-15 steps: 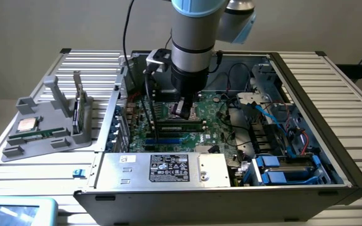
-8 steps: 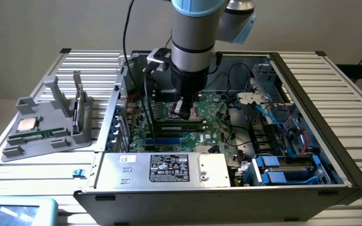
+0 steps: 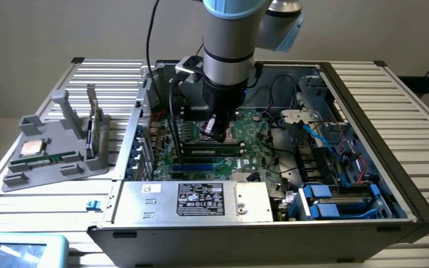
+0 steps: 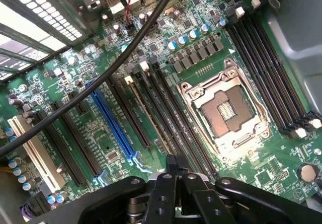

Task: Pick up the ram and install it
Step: 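Press down the ram until it locks into place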

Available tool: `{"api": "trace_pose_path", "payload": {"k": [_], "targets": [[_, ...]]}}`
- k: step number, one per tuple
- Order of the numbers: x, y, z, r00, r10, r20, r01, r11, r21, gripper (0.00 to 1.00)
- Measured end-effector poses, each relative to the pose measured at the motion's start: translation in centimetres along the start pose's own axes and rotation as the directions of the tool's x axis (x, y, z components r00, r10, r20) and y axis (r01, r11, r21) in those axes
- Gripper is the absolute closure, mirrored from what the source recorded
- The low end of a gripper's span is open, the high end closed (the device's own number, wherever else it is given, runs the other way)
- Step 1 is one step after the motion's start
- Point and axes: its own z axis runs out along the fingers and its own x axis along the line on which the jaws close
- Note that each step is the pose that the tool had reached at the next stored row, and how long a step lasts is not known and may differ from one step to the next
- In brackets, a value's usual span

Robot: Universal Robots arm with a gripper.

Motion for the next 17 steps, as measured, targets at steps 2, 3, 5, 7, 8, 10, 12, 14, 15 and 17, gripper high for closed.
{"api": "trace_pose_path", "payload": {"k": [2,3,5,7,8,10,12,14,15,17], "targets": [[0.0,0.0,0.0,0.9998,0.02,-0.0015,-0.02,0.9998,0.0023,0.91],[0.0,0.0,0.0,0.9996,0.03,-0.0024,-0.03,0.9995,0.0038,0.91],[0.0,0.0,0.0,0.9988,0.049,-0.0045,-0.049,0.9988,0.0069,0.91],[0.0,0.0,0.0,0.9977,0.067,-0.0068,-0.067,0.9977,0.0103,0.91],[0.0,0.0,0.0,0.9971,0.076,-0.0082,-0.076,0.9971,0.0121,0.91],[0.0,0.0,0.0,0.9956,0.093,-0.0112,-0.093,0.9956,0.016,0.91],[0.0,0.0,0.0,0.9938,0.11,-0.0136,-0.11,0.9938,0.0195,0.91],[0.0,0.0,0.0,0.9909,0.134,-0.0126,-0.134,0.9908,0.0213,0.91],[0.0,0.0,0.0,0.9891,0.147,-0.0117,-0.147,0.9889,0.0222,0.91],[0.0,0.0,0.01,0.9848,0.174,-0.01,-0.173,0.9846,0.0239,0.91]]}}
